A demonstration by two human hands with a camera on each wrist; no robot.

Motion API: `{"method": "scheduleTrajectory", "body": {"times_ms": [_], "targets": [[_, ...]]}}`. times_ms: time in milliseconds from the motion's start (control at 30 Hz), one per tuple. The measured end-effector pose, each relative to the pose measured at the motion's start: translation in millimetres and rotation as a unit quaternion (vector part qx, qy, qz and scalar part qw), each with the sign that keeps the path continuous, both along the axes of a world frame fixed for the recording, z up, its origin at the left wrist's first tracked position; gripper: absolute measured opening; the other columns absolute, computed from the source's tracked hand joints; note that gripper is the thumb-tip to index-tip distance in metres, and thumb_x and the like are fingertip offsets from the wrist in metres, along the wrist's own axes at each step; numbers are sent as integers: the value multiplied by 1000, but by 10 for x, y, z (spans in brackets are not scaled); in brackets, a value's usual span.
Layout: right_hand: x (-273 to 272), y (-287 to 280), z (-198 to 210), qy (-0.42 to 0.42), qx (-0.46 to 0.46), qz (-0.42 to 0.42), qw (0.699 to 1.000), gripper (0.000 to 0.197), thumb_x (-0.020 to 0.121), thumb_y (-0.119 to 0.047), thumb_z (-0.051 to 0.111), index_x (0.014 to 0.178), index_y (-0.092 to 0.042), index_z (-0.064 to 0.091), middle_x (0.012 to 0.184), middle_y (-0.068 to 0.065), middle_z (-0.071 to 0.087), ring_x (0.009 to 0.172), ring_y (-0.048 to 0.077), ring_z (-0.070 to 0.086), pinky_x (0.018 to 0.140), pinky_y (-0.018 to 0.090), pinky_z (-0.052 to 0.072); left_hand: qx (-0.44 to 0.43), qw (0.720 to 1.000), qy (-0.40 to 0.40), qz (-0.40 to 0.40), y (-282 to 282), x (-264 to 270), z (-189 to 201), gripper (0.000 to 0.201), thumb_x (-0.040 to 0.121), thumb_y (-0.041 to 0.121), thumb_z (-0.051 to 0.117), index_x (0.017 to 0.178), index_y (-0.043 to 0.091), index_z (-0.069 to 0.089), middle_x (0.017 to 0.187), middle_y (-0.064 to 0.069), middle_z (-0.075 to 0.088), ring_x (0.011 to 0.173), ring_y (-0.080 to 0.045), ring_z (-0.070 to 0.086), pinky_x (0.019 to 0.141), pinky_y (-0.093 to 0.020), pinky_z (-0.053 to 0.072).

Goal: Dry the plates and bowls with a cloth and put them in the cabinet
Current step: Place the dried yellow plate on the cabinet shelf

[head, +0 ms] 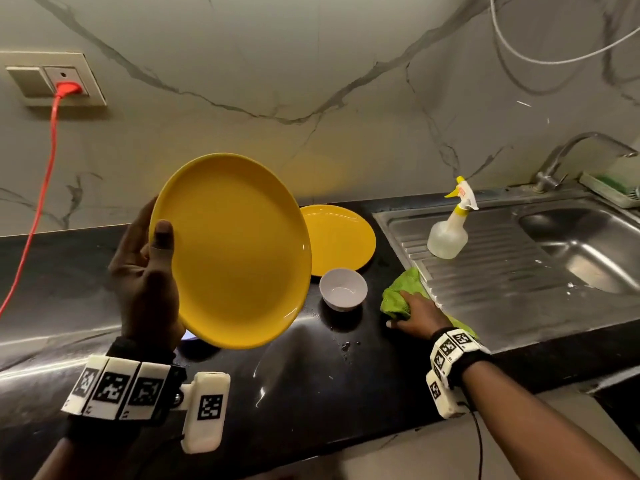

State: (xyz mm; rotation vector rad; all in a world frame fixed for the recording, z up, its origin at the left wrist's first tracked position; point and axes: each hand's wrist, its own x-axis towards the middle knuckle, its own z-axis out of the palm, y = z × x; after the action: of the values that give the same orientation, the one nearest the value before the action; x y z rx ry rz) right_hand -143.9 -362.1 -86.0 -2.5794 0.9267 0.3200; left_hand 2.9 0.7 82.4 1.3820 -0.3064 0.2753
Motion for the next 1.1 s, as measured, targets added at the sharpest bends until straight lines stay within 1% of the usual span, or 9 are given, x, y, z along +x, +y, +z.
{"method": "scheduleTrajectory", "body": {"times_ms": [133,267,433,567,700,867,933,1000,1100], "targets": [[-23,-32,154,-18,29,-9,999,102,71,-31,86,153,-16,26,154,15,33,142,31,32,113,36,33,8,1000,6,-3,-15,6,1,39,104,28,48,142,22,51,120,20,66,109,-1,64,83,-29,55],[26,-44,553,-150,-10,-7,989,71,78,-18,76,142,-14,46,146,11,47,134,28,44,107,35,38,8,1000,24,3,0,34,31,39,104,27,46,143,21,51,116,23,65,102,4,64,78,-24,54],[211,107,1333,-346,-54,57,935,45,79,-16,76,121,-16,61,124,5,62,114,23,58,95,40,49,16,1000,14,-21,14,24,230,39,103,20,47,141,24,50,100,26,69,86,11,65,62,-21,58],[374,311,2078,-441,-104,128,882,35,81,-14,76,115,-15,65,118,1,62,104,10,55,85,29,48,33,999,-27,-31,39,23,409,36,99,19,51,132,31,53,114,7,63,90,7,63,72,-26,48],[527,507,2832,-507,-140,167,834,31,85,-16,74,115,-18,66,118,-3,61,99,9,58,76,21,52,22,999,-44,-24,100,81,615,34,90,31,53,121,44,56,113,13,64,98,-3,62,80,-34,50],[856,704,3570,-583,-112,163,788,17,91,-21,68,108,-19,68,109,-8,65,92,5,62,68,6,49,18,997,-75,-11,147,105,884,37,97,16,52,113,50,53,121,7,58,96,-1,58,81,-30,47],[1047,779,3791,-614,-118,151,766,13,91,-23,67,104,-19,68,107,-8,67,90,7,64,67,9,50,19,996,-85,5,168,108,1010,41,95,21,53,108,61,53,126,4,56,99,-12,59,84,-33,46],[1225,866,3955,-652,-183,146,721,14,89,-23,67,101,-18,66,106,-4,66,90,13,62,73,24,54,25,995,-98,24,196,125,1124,48,95,23,55,102,70,53,131,2,57,111,-21,58,89,-38,45],[1460,1000,4170,-647,-367,163,648,34,82,-27,70,111,-13,61,123,7,58,114,27,53,93,36,45,45,990,-120,51,265,195,1334,43,98,19,56,113,60,52,140,-5,57,121,-27,56,92,-42,46]]}}
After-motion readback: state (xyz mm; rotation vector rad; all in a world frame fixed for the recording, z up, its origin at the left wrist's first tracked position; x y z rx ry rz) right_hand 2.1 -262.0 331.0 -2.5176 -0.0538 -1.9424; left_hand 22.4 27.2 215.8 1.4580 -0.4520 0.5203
